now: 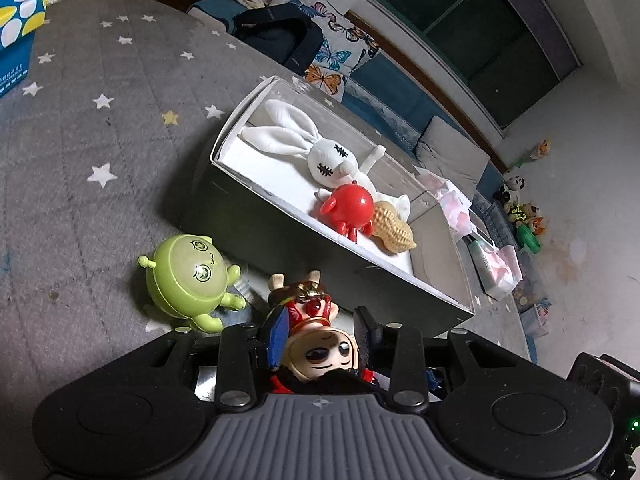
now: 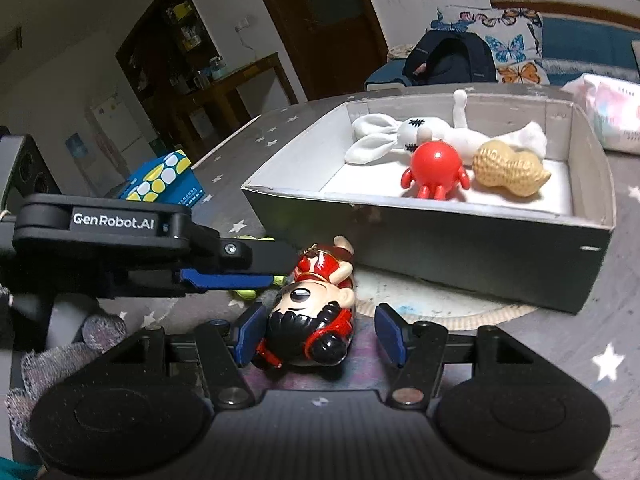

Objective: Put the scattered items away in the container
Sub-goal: 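Grasp the red-and-black doll on the table with the left tool, then carry the doll with the left tool and release it in the box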

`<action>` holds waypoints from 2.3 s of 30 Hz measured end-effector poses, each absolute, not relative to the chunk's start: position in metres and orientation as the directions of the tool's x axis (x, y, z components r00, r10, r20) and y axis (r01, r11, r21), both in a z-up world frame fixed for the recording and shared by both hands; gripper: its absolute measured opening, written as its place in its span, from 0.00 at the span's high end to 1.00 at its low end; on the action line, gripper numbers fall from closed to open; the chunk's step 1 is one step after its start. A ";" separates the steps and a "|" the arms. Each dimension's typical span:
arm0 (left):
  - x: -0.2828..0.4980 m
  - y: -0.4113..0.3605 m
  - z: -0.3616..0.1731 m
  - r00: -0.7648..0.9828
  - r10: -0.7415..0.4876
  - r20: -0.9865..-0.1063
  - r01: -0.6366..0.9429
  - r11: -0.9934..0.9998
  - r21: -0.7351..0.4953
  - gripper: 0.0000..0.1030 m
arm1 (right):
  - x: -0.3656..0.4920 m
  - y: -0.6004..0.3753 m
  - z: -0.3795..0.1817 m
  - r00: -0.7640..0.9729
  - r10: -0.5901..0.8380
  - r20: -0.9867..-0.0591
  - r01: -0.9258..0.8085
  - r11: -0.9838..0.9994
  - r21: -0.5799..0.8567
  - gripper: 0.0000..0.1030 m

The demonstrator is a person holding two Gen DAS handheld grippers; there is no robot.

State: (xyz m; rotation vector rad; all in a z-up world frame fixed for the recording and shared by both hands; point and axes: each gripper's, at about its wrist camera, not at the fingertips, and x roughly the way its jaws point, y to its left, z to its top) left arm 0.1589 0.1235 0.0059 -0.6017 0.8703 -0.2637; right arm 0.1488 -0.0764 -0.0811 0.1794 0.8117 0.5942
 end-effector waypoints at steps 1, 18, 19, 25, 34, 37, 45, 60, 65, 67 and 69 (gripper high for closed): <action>0.160 0.124 0.005 0.623 -0.453 -0.638 -0.025 0.803 -0.595 0.63 | 0.149 -0.075 -0.082 0.535 0.566 -0.628 -0.428 0.822 0.376 0.40; 0.172 0.126 -0.013 0.585 -0.484 -0.651 -0.044 0.782 -0.621 0.63 | 0.159 -0.066 -0.095 0.488 0.601 -0.633 -0.402 0.798 0.448 0.40; 0.172 0.125 -0.013 0.583 -0.487 -0.650 -0.043 0.781 -0.623 0.63 | 0.159 -0.067 -0.096 0.484 0.605 -0.632 -0.397 0.796 0.457 0.40; 0.172 0.122 -0.013 0.585 -0.480 -0.654 -0.026 0.794 -0.607 0.61 | 0.158 -0.067 -0.103 0.473 0.608 -0.638 -0.378 0.794 0.476 0.40; 0.169 0.125 -0.014 0.584 -0.487 -0.649 -0.048 0.778 -0.627 0.61 | 0.152 -0.068 -0.101 0.484 0.603 -0.634 -0.375 0.797 0.473 0.42; 0.166 0.123 -0.012 0.584 -0.498 -0.641 -0.040 0.772 -0.635 0.62 | 0.147 -0.067 -0.097 0.498 0.587 -0.639 -0.387 0.809 0.442 0.42; 0.156 0.119 0.009 0.621 -0.501 -0.602 0.010 0.773 -0.634 0.62 | 0.135 -0.073 -0.077 0.535 0.591 -0.604 -0.404 0.807 0.431 0.42; 0.216 0.115 0.073 0.710 -0.470 -0.525 0.073 0.790 -0.608 0.63 | 0.192 -0.069 -0.015 0.608 0.577 -0.545 -0.479 0.814 0.327 0.42; 0.249 0.117 0.069 0.708 -0.452 -0.543 0.053 0.800 -0.597 0.63 | 0.226 -0.059 -0.016 0.595 0.559 -0.577 -0.491 0.822 0.289 0.43; 0.260 0.118 0.064 0.701 -0.448 -0.554 0.042 0.802 -0.596 0.63 | 0.239 -0.054 -0.020 0.587 0.546 -0.598 -0.497 0.826 0.265 0.43; 0.270 0.118 0.058 0.696 -0.447 -0.563 0.035 0.803 -0.594 0.64 | 0.249 -0.050 -0.025 0.575 0.536 -0.618 -0.503 0.828 0.250 0.43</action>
